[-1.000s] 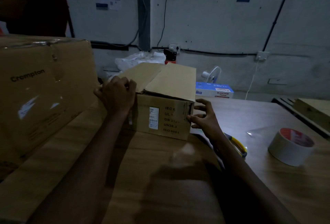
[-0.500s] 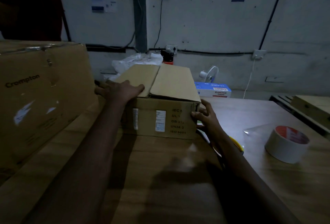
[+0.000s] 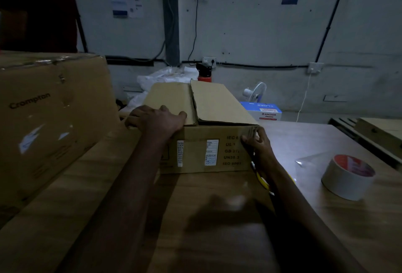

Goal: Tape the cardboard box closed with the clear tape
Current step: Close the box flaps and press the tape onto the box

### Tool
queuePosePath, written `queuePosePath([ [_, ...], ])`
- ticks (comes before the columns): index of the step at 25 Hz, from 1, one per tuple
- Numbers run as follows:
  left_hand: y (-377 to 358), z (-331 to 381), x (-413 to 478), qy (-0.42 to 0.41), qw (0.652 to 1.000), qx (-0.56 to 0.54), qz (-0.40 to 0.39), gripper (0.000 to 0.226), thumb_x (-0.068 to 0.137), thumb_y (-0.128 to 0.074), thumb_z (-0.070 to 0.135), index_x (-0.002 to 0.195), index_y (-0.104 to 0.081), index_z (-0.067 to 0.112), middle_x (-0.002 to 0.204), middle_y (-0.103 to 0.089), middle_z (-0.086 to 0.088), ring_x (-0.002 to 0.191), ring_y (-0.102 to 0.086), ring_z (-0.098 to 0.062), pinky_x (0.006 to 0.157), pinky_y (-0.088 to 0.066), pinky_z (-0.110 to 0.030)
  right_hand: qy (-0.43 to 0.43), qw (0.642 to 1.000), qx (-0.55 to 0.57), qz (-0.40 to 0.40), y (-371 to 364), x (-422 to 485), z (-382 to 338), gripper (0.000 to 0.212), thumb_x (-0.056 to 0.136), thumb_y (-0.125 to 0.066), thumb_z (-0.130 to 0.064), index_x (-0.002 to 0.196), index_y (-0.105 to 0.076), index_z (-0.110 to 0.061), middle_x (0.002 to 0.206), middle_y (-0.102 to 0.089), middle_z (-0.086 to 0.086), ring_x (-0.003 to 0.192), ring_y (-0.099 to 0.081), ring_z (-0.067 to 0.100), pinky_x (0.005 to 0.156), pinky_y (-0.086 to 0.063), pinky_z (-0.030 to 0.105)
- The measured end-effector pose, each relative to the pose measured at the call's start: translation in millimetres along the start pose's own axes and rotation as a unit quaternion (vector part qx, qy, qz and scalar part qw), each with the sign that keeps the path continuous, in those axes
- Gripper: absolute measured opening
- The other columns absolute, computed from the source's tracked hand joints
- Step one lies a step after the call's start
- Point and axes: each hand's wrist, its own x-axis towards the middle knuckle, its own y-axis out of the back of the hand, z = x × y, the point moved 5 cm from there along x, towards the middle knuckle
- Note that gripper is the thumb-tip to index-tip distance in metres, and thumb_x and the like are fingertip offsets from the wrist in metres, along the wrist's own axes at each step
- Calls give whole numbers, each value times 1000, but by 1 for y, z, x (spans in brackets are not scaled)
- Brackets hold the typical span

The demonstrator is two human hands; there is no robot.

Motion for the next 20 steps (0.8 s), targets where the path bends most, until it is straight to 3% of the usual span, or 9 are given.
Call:
queuePosePath([
  [3, 9, 30, -15, -49, 998, -37, -1, 77, 86, -18, 74, 151, -16, 32, 158, 2, -26, 139, -2, -57, 107, -6, -74, -6, 1000, -12, 8, -2, -3, -5, 52, 72, -65, -51, 116, -49, -28, 117, -62, 5, 106, -62, 24, 75, -53, 38],
  [5, 24, 67, -25, -106, 993, -56, 21, 72, 90, -17, 72, 152, -11, 36, 160, 1, -22, 140, -2, -57, 106, 0, -75, -28, 999, -40, -12, -7, -4, -9, 47, 76, -57, -55, 115, -48, -30, 120, -55, 4, 109, -59, 25, 75, -53, 38],
  [7, 29, 97, -23, -156, 988, -17, 9, 72, 90, -19, 72, 151, -16, 36, 159, -9, -21, 140, -12, -54, 105, -5, -76, -41, 996, -71, -43, -17, -5, -12, 46, 75, -58, -54, 114, -47, -33, 117, -55, -2, 108, -60, 20, 81, -55, 41],
  [10, 13, 102, -12, -171, 981, 83, -37, 71, 87, -22, 75, 149, -23, 40, 156, -20, -19, 138, -18, -50, 106, -17, -69, -16, 991, -124, -54, -33, -4, -13, 64, 71, -67, -52, 127, -39, -38, 126, -52, -3, 111, -57, 18, 88, -53, 46],
  [14, 8, 90, -10, -216, 968, 126, 16, 68, 88, -19, 75, 148, -25, 44, 155, -27, -15, 137, -21, -43, 104, -24, -52, 110, 984, -141, -26, -43, -3, -28, 58, 72, -71, -49, 125, -47, -49, 140, -43, -2, 123, -51, 22, 95, -52, 43],
  [18, 8, 83, -9, -223, 969, 104, 24, 65, 90, -21, 71, 148, -26, 43, 155, -27, -15, 137, -20, -42, 104, -23, -49, 169, 968, -188, 4, -49, -5, -37, 42, 80, -74, -33, 118, -61, -23, 134, -45, -7, 124, -43, 13, 97, -44, 26],
  [20, 3, 83, -10, -223, 971, 78, 18, 63, 91, -23, 69, 148, -27, 42, 154, -27, -15, 137, -19, -41, 105, -21, -50, 186, 954, -234, 18, -49, -6, -36, 43, 78, -77, -27, 117, -60, -23, 137, -44, -3, 127, -41, 12, 101, -41, 29],
])
